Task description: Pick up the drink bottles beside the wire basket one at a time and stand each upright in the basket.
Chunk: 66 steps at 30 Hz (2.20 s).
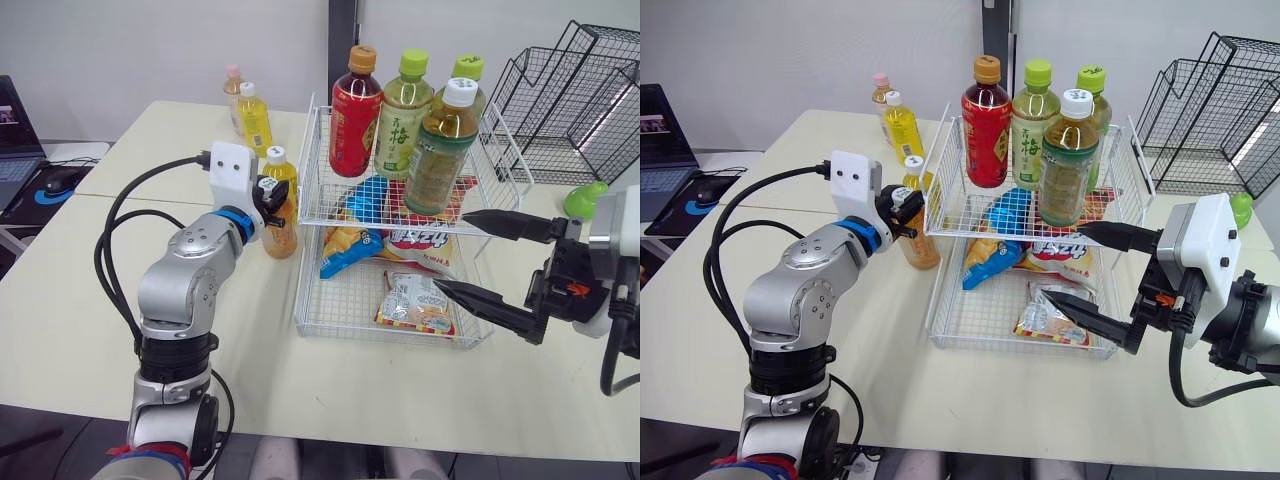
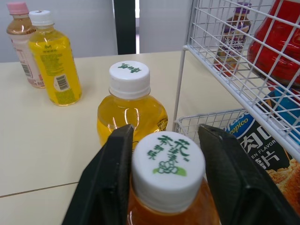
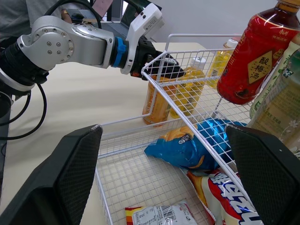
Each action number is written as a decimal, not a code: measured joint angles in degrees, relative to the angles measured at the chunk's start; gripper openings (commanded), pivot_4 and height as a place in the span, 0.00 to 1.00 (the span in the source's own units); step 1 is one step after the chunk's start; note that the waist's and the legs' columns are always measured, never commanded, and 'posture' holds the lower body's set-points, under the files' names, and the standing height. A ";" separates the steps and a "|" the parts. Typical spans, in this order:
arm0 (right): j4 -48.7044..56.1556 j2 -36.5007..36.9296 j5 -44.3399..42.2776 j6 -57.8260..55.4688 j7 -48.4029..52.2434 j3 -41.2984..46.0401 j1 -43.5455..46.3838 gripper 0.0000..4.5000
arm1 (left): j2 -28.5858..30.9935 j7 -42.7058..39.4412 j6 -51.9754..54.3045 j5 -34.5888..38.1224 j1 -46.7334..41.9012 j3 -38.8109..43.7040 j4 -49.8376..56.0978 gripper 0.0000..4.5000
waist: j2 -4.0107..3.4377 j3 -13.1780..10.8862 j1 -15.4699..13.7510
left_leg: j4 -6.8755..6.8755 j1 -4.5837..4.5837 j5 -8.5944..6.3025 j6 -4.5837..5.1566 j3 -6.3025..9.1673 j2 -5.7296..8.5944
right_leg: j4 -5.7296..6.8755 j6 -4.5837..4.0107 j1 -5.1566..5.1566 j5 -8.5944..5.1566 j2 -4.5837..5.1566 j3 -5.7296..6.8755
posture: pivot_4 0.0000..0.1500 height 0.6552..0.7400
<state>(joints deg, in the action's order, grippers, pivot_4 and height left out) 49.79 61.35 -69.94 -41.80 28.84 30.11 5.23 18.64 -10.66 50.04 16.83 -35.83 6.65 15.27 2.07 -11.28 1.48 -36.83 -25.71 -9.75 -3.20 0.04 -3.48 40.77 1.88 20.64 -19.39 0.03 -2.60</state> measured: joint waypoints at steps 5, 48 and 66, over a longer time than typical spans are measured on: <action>0.02 0.00 0.20 0.00 -0.06 0.03 -0.15 1.00 | 2.31 -2.77 -0.10 1.43 0.97 0.62 0.99 0.31 | 0.02 -0.01 0.09 | 0.03 -0.02 0.00 0.00 -0.01 -0.02 | -0.01 -0.01 0.05 0.00 -0.01 -0.01 | 1.00 0.94; -1.00 1.41 2.28 -5.53 4.70 17.53 -6.16 1.00 | 7.10 -59.14 -3.30 7.09 -57.65 -13.94 -50.35 0.31 | -0.06 -0.26 0.38 | 0.03 -0.68 0.01 0.01 -0.10 -0.01 | 0.11 0.00 0.81 -0.02 -0.07 -0.08 | 1.00 0.94; -0.07 2.39 -1.22 -6.34 3.24 20.63 -8.29 1.00 | 1.52 -58.84 -10.69 1.96 -55.67 -13.83 -55.77 0.31 | -0.06 -0.26 0.24 | 0.00 -0.72 0.00 0.01 -0.07 0.04 | 0.10 0.00 0.79 -0.01 -0.05 -0.06 | 1.00 0.94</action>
<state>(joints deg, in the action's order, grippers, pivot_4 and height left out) 49.71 63.74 -71.16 -48.14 32.08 50.75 -3.06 20.15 -69.50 39.35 18.80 -91.50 -7.18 -40.50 2.01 -11.53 1.72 -36.83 -26.43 -9.75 -3.18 -0.03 -3.45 40.86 1.88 21.43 -19.40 -0.02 -2.66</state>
